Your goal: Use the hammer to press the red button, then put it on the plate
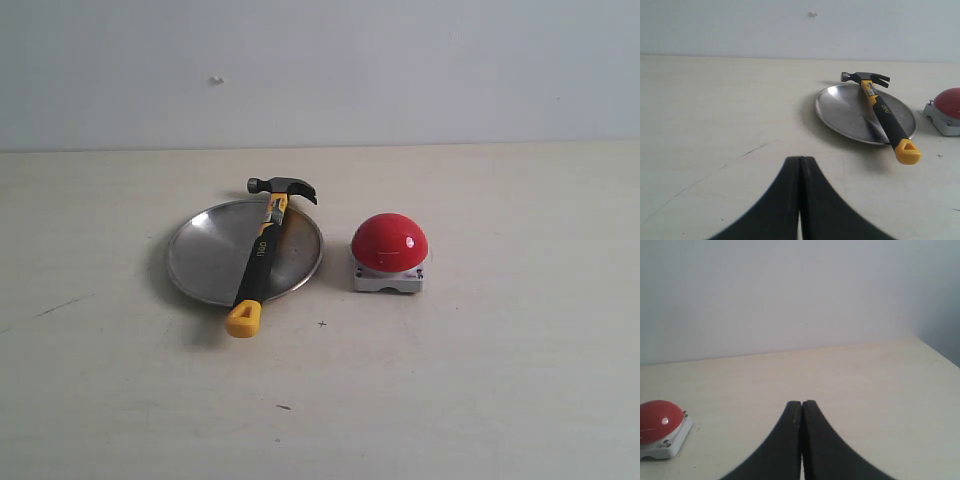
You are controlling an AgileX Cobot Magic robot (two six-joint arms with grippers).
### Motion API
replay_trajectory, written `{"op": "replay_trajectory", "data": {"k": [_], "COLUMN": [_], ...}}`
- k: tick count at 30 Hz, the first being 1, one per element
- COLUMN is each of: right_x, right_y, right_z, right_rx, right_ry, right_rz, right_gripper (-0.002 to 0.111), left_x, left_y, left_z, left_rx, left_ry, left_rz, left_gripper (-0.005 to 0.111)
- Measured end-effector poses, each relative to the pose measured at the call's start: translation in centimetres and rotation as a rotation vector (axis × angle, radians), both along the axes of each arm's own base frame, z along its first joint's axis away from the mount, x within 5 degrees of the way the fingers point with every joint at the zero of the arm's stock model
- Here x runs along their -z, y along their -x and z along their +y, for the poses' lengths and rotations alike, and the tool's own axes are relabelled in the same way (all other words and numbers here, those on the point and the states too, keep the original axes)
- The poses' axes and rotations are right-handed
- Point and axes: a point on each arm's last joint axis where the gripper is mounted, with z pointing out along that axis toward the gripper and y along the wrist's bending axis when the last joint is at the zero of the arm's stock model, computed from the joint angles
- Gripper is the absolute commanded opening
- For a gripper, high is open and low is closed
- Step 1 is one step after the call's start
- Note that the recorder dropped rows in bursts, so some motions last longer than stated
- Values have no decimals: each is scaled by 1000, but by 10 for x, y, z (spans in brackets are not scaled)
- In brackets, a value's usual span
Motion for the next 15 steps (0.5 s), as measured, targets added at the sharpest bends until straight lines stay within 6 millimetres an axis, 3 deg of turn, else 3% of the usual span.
{"op": "replay_trajectory", "data": {"k": [10, 15], "right_x": [37, 44], "right_y": [2, 3], "right_z": [2, 2], "right_rx": [-16, -16], "right_ry": [-13, -14], "right_rz": [50, 58], "right_gripper": [0, 0], "left_x": [0, 0], "left_y": [0, 0], "left_z": [0, 0], "left_rx": [0, 0], "left_ry": [0, 0], "left_rz": [0, 0], "left_gripper": [0, 0]}}
